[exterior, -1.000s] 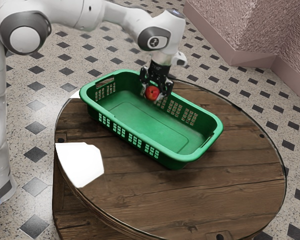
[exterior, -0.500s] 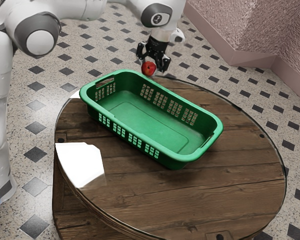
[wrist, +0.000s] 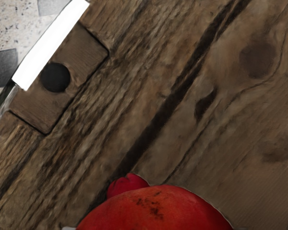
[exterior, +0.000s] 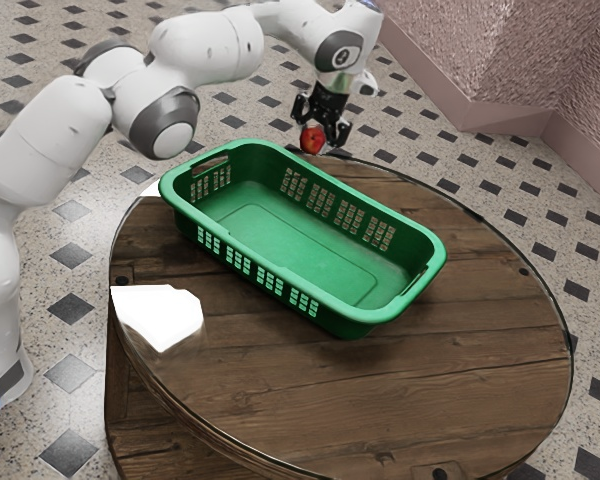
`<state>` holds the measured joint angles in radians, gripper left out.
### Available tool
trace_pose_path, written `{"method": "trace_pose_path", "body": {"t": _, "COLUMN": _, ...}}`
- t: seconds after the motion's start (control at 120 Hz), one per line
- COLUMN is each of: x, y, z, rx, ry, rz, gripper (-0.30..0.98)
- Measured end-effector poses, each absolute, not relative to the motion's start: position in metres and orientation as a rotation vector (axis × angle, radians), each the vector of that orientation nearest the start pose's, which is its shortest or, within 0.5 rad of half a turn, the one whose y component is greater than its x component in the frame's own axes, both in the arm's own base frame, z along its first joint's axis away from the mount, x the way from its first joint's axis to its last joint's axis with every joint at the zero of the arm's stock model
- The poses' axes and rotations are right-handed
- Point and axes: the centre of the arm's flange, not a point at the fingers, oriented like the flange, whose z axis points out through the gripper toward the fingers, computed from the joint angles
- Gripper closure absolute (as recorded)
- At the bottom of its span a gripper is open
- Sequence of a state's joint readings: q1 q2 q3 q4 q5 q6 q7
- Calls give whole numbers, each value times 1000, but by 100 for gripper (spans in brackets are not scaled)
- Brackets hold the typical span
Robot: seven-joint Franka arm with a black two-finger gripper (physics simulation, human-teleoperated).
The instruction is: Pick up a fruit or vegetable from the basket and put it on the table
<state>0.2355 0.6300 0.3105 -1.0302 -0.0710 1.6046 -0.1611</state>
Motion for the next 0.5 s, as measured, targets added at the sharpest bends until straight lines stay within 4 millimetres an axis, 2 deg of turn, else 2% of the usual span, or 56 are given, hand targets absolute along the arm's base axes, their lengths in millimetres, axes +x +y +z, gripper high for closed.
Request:
{"method": "trace_pose_path", "body": {"t": 0.1, "x": 660, "y": 310, "z": 465, "rx": -2918, "ry": -922, "rz": 106, "gripper": 39}}
{"method": "trace_pose_path", "body": {"t": 0.15, "x": 662, "y": 310, "z": 461, "rx": -2934, "ry": -897, "rz": 108, "gripper": 32}}
{"method": "trace_pose_path", "body": {"t": 0.292, "x": 663, "y": 310, "z": 459, "rx": -2980, "ry": -846, "rz": 99, "gripper": 12}}
{"method": "trace_pose_path", "body": {"t": 0.5, "x": 664, "y": 301, "z": 465, "rx": -3090, "ry": -767, "rz": 77, "gripper": 3}}
